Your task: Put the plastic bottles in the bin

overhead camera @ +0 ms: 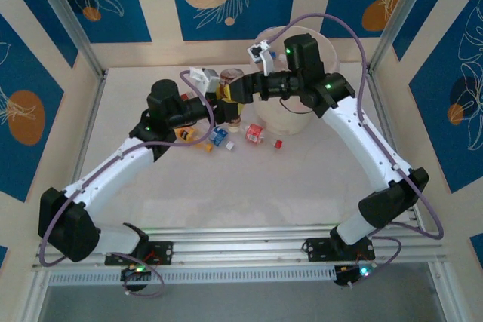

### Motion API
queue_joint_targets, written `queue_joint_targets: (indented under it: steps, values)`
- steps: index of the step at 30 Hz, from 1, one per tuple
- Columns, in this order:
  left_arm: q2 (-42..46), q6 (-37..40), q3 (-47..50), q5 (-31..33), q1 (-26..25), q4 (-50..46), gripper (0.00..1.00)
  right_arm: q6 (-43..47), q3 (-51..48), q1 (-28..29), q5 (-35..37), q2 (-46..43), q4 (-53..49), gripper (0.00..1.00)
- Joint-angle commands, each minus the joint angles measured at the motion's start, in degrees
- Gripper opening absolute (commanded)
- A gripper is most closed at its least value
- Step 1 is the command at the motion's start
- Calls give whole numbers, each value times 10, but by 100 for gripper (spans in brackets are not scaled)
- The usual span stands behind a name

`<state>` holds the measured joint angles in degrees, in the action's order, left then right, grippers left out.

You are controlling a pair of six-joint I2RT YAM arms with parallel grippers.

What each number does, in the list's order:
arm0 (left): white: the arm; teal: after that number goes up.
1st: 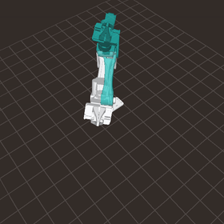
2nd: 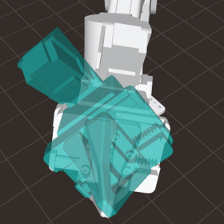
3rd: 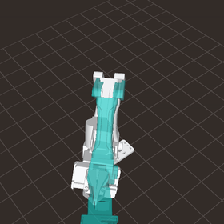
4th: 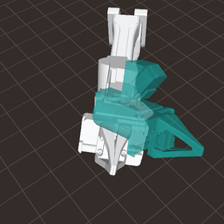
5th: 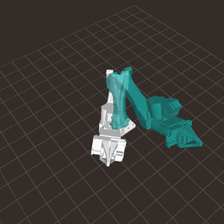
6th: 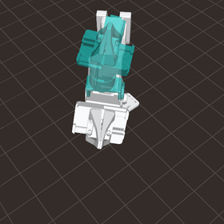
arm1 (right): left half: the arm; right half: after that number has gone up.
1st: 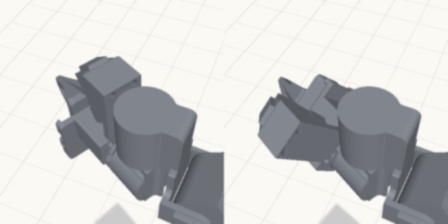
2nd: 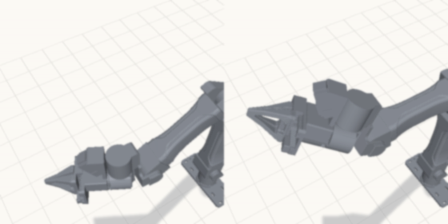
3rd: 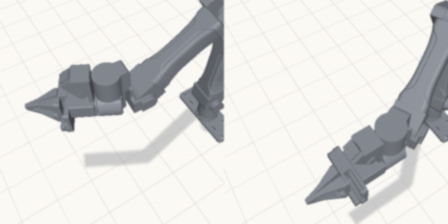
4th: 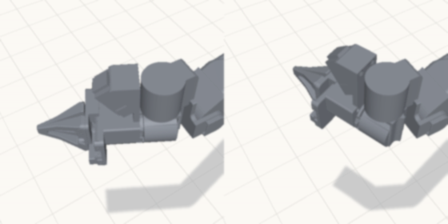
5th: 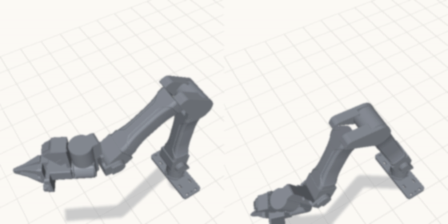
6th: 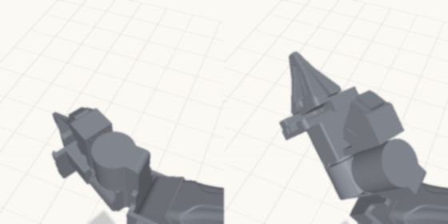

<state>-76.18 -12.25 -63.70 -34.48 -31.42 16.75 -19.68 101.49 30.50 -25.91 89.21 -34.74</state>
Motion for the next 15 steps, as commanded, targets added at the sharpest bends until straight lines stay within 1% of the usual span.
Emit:
queue_joint_targets:
  steps: [1,7,10,11,13,14,15]
  values:
    - [-5,-8,-21,-37,-7,25,50,13,17,10,-3,20,-3,82]
    - [-7,0,-26,-38,-8,8,51,10,36,17,1,38,-6,74]
    - [-8,1,-27,-34,-9,4,52,11,40,20,1,42,-8,66]
    - [-7,0,-27,-31,-9,3,53,12,41,20,3,42,-8,62]
    - [-6,-1,-26,-18,-10,-1,57,14,43,20,12,39,-12,53]
    - [-5,-1,-26,-13,-9,-4,62,15,44,21,20,38,-15,49]
    - [-3,0,-26,-6,-9,-6,71,17,44,21,28,36,-17,46]
